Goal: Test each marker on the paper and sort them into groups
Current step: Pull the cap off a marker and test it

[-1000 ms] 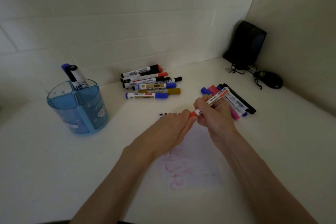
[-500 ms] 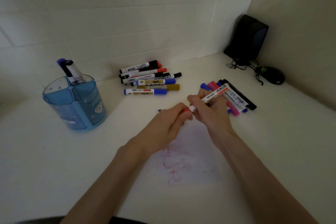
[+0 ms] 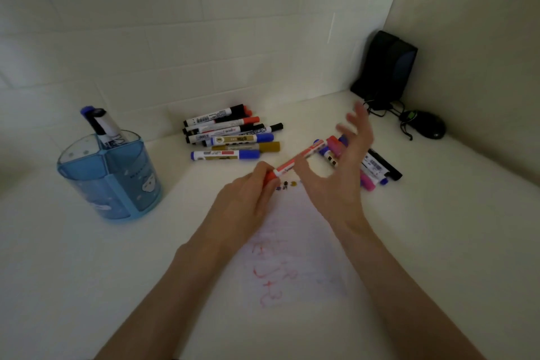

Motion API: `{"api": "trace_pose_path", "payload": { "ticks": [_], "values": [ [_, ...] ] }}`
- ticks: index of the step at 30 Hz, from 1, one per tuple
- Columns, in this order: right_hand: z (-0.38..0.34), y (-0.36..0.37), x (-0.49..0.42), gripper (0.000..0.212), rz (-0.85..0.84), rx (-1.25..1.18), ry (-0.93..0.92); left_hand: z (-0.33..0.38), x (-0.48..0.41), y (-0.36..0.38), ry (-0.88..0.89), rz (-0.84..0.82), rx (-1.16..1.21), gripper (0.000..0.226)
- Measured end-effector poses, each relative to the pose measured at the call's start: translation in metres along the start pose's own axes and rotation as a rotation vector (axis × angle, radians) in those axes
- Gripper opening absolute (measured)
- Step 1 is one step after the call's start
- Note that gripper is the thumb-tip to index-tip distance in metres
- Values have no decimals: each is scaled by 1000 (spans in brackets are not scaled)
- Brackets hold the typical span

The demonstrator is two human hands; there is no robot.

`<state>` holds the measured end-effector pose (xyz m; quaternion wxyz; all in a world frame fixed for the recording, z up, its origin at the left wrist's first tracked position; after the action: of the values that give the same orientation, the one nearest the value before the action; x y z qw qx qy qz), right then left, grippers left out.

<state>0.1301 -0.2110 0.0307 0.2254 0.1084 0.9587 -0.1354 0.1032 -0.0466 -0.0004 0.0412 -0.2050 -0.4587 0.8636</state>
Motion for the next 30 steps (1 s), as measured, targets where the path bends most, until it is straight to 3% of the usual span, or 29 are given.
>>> {"api": "trace_pose_path", "payload": {
  "ticks": [2,4,6,10,14,16,19,25,30],
  "values": [
    [-16,4,6,71,-152,443,-406,-2,3,-9,0,15,-82,23],
    [-11,16,14,47,-325,756,-507,1,7,-13,49,-12,-97,23],
    [-3,30,23,39,-471,855,-513,4,9,-14,102,-58,-137,27],
    [-9,35,24,21,-496,844,-603,-7,11,-11,81,-174,-237,40],
    [-4,31,21,33,-560,794,-523,-15,10,-4,72,-276,-269,49],
    [1,31,18,38,-591,763,-459,-14,9,-3,60,-272,-268,53],
    [8,29,15,40,-625,745,-395,-9,6,-6,115,-191,-283,41],
    [6,28,14,39,-617,713,-381,-6,6,-7,157,-155,-321,39],
    [0,27,15,20,-548,743,-425,-14,7,-4,54,-213,-219,40]
  ]
}}
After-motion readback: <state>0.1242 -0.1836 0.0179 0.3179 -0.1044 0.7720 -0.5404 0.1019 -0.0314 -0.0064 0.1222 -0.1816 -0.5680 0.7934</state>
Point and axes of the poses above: each hand's wrist, its own x-axis away from the middle knuckle, its own y-axis out of the palm, z = x × y, the point moved 6 cm from there along -x, towards the middle knuckle, and after that the axes turned 6 degrees about y, right-handed, at the moved point
